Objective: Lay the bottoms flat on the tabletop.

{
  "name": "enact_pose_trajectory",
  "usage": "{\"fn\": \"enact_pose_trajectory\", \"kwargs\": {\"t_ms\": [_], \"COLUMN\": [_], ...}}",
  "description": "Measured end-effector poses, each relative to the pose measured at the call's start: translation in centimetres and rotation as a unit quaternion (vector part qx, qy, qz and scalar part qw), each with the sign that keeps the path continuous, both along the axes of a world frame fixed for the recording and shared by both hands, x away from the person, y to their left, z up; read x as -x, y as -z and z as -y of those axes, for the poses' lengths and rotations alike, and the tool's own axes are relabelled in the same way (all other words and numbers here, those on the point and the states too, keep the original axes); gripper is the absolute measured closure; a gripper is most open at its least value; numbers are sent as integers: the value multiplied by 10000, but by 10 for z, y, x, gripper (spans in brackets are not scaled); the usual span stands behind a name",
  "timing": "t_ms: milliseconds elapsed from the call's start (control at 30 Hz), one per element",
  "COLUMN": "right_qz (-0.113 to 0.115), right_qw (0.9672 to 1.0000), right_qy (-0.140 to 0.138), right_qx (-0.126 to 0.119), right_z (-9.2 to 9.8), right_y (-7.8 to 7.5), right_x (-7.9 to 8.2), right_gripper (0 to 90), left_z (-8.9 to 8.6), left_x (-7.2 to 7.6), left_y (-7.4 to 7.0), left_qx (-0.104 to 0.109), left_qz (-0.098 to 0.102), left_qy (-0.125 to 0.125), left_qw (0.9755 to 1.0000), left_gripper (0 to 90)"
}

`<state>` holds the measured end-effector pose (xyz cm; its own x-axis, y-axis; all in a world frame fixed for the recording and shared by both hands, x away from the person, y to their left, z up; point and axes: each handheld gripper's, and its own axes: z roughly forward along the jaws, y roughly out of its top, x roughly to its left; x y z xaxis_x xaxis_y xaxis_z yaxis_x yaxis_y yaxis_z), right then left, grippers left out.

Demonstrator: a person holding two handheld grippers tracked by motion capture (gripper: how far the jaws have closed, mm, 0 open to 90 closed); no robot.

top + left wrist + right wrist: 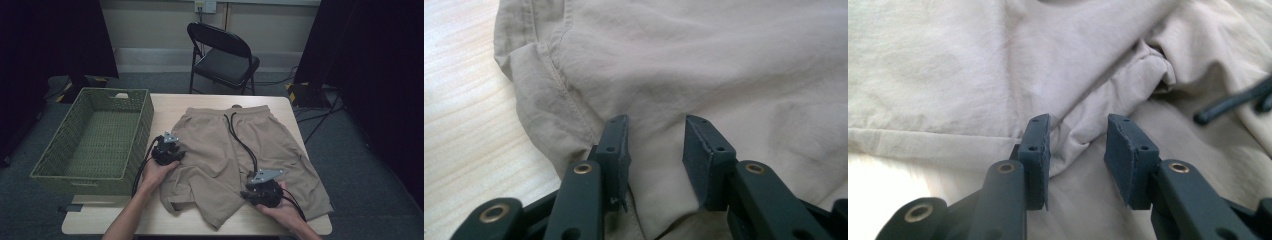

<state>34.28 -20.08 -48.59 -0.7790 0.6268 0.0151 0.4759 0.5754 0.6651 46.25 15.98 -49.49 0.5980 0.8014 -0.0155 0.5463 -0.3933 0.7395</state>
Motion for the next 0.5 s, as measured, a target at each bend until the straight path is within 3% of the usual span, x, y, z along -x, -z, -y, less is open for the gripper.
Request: {"fn": "enact_pose_trajectory", "kwargs": {"t_ms": [67,133,200,233,333,500], "right_qz": [-60,-80,-17,114,213,345], "right_qw": [10000,10000,9998,9992,9974,9978], "right_qy": [16,23,26,59,79,62], "right_qx": [32,27,-217,-387,-684,-566], "right_z": [3,2,0,-3,-13,-43], "right_y": [-1,-3,-9,-14,-22,-20], "right_x": [2,3,3,2,-2,-16], "right_gripper": [614,570,568,568,560,582], "left_z": [1,4,4,4,5,3], "left_x": [0,3,9,11,22,51], "left_y": [-1,-3,-10,-13,-31,-33], "left_qx": [71,-49,225,283,440,433], "left_qz": [-60,-92,-120,-84,33,-206], "left_qy": [-65,15,236,314,494,954], "left_qw": [9999,9999,9994,9991,9978,9943], "left_gripper": [596,580,598,602,636,673]}}
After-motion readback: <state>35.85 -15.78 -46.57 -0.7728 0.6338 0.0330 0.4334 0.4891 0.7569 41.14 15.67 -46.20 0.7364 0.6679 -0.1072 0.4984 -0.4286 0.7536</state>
